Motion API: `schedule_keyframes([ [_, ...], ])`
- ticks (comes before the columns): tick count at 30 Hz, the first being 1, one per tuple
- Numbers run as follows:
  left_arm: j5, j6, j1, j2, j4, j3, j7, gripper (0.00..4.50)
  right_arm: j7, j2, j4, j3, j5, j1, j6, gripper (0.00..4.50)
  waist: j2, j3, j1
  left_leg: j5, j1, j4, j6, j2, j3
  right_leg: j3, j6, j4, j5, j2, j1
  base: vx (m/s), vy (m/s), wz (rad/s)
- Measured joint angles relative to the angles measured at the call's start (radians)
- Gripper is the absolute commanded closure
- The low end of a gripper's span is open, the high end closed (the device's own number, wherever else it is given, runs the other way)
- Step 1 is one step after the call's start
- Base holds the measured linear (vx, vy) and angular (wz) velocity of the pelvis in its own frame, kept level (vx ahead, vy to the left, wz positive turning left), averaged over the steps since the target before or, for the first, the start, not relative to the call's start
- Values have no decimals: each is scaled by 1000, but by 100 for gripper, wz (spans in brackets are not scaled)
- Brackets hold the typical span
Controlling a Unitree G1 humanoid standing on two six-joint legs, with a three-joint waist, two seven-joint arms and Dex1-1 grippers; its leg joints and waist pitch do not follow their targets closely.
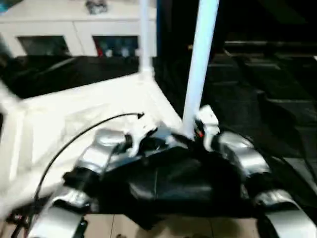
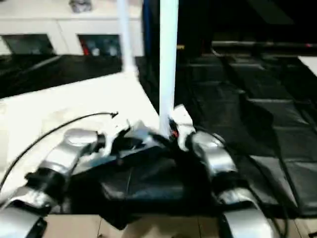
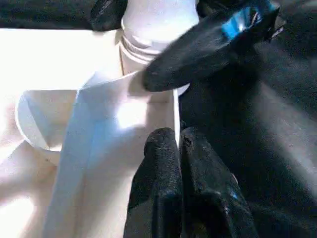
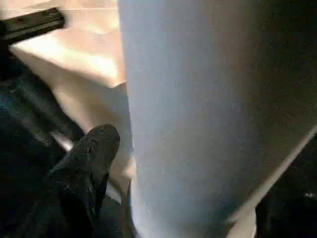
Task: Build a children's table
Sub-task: Rotate leg to tighten
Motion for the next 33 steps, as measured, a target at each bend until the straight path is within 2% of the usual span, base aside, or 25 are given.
schedule_keyframes([
  [6, -19, 7, 29, 46, -53, -22, -112, 450, 184, -68, -98, 48, 27, 44, 31, 68, 0, 0, 15, 0, 0, 0, 0, 0, 0, 0, 0, 0, 0, 0, 0, 0, 0, 0],
  [8, -28, 13, 36, 56, -63, -22, -130, 450, 210, -69, -108, 51, 33, 48, 40, 93, 0, 0, 15, 0, 0, 0, 0, 0, 0, 0, 0, 0, 0, 0, 0, 0, 0, 0],
  [11, -33, 19, 39, 69, -75, -29, -160, 450, 237, -77, -135, 54, 36, 55, 67, 104, 0, 0, 18, 0, 0, 0, 0, 0, 0, 0, 0, 0, 0, 0, 0, 0, 0, 0],
  [14, -36, 22, 50, 76, -89, -30, -173, 450, 243, -80, -162, 56, 46, 71, 88, 141, 0, 0, 20, 0, 0, 0, 0, 0, 0, 0, 0, 0, 0, 0, 0, 0, 0, 0],
  [16, -36, 23, 51, 76, -90, -30, -180, 450, 243, -80, -165, 56, 50, 71, 99, 145, 1, 0, 20, 0, 0, 0, 0, 0, 0, 0, 0, 0, 0, 0, 0, 0, 0, 0],
  [18, -36, 31, 51, 75, -90, -29, -175, 450, 238, -76, -166, 52, 55, 73, 112, 176, 1, 0, 20, 0, 0, 0, 0, 0, 0, 0, 0, 0, 0, 0, 0, 0, 0, 0],
  [20, -35, 36, 51, 73, -90, -29, -168, 450, 234, -72, -166, 46, 57, 74, 123, 181, 1, 0, 20, 0, 0, 1, 0, 0, 0, 0, 0, 0, 0, 0, 1, 0, 0, 0],
  [24, -4, 44, 8, 11, -21, 4, -15, 450, -27, 25, -70, -24, 34, 35, 98, 187, 3, 1, 13, 0, 3, 2, 0, -1, -1, 1, 1, 1, 1, 0, 2, 0, 0, 0],
  [31, 30, 84, -83, -109, 97, 29, 226, 450, -431, 125, 75, -95, -2, -63, 91, 189, 6, 0, -7, 0, 4, 2, 0, -2, -1, 3, 2, 1, 1, -2, 3, 0, 0, 0],
  [33, 39, 90, -102, -138, 122, 40, 280, 450, -534, 154, 116, -112, -22, -98, 87, 189, 9, -1, -12, 0, 1, 2, 0, -2, -1, 3, 1, 1, 2, -2, 2, 0, 0, 0],
])
